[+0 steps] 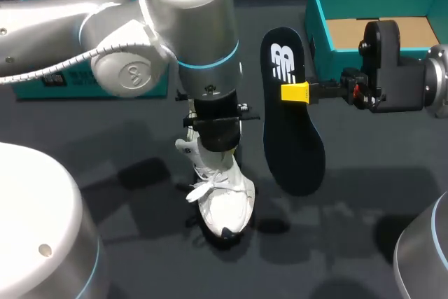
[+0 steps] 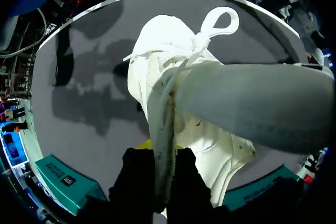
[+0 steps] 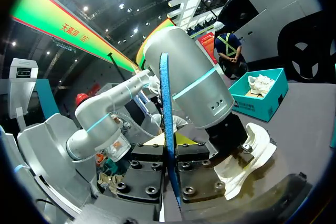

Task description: Take the shoe out of the shoebox, open the shoe tongue, remove and reinsert the insole, then place the shoe into the shoebox

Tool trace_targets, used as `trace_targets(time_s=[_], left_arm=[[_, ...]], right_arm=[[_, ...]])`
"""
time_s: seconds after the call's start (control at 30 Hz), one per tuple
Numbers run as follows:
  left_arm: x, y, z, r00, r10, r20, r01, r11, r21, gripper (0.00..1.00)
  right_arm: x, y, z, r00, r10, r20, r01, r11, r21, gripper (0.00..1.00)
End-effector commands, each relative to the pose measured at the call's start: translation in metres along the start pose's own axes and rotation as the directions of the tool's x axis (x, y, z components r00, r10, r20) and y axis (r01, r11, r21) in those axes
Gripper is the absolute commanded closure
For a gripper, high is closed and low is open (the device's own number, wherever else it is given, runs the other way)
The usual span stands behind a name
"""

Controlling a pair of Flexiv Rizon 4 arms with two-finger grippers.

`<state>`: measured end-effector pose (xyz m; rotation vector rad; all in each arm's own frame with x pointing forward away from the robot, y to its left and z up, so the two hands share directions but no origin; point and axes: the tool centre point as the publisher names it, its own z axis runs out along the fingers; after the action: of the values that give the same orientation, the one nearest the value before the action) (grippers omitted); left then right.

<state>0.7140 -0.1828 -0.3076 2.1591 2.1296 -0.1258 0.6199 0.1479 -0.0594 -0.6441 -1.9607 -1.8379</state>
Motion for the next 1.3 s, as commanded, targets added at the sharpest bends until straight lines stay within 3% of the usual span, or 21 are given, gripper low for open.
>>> trace_targets(time_s=[0.03, 0.8, 1.3], left_arm=[[0.0, -0.007, 0.004, 0.997, 0.074, 0.003, -0.074, 0.997, -0.02, 1.0], [-0.019, 0.005, 0.043, 0.999, -0.004, -0.041, 0.009, 0.994, 0.108, 1.0], [-0.027, 0.005, 0.067, 0.997, 0.013, -0.08, -0.002, 0.991, 0.137, 1.0]], right_arm=[[-0.001, 0.0, 0.002, 1.0, 0.001, 0.001, -0.001, 1.0, 0.001, 1.0], [-0.001, 0.0, 0.002, 1.0, 0.001, 0.001, -0.001, 1.0, 0.001, 1.0], [-0.001, 0.0, 0.002, 1.0, 0.001, 0.001, -0.001, 1.0, 0.001, 1.0]])
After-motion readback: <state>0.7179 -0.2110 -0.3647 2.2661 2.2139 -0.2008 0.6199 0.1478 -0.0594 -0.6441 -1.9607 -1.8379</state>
